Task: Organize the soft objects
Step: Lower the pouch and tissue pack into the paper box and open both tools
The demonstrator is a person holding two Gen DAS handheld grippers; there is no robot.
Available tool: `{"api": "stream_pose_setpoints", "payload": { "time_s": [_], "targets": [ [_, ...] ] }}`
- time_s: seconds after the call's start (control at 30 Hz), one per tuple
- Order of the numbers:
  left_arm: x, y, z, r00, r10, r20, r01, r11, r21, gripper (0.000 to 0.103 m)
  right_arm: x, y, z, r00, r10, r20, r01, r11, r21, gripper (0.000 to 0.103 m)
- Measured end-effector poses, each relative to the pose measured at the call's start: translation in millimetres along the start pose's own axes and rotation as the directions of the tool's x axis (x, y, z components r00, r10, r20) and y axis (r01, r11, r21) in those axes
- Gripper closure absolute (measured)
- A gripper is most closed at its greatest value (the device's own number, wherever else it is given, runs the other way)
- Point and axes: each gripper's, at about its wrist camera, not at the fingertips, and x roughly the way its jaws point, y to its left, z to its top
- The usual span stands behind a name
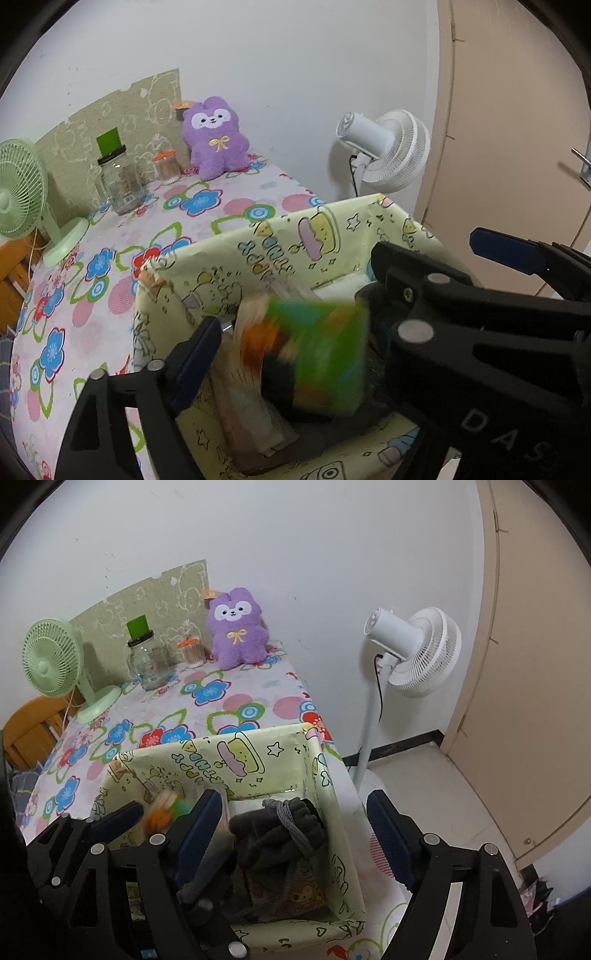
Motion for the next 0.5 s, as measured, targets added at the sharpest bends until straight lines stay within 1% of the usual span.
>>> {"api": "stream_pose_setpoints", "payload": {
  "time_s": [0.1,0.17,0.23,0.33,0.5],
  "targets": [
    [-0.2,3.3,-2.2,1.0,-0.006,-0.008,0.006,1.0,-0.024,0.009,-0.4,2.9,-0.7,1.0,0.004,-0.001,-0.004,1.0,-0.006,0.02],
    [-2.2,4.5,-2.7,1.0,-0.017,-0.008,0.016,1.0,-0.023,0.009,-1.6,5.3,-1.4,1.0,0.008,0.0,-0.008,1.0,-0.01,0.02],
    [-5.8,3.9,-4.0,1.0,-0.009,-0.001,0.009,1.0,-0.018,0.008,-3.4,7.2,-2.3,1.0,0.008,0.001,-0.008,1.0,-0.014,0.02],
    [-11.7,5.2,-5.3,1.0,0.008,0.011,-0.008,1.0,-0.012,0.003,-6.9,9.0,-3.9,1.0,0.008,0.005,-0.008,1.0,-0.016,0.02],
    [-23.5,11.4,-6.6,1.0,0.007,0.028,-0.007,1.0,-0.022,0.003,-15.3,16.9,-5.2,1.0,0.007,0.021,-0.007,1.0,-0.027,0.02]
  ]
}}
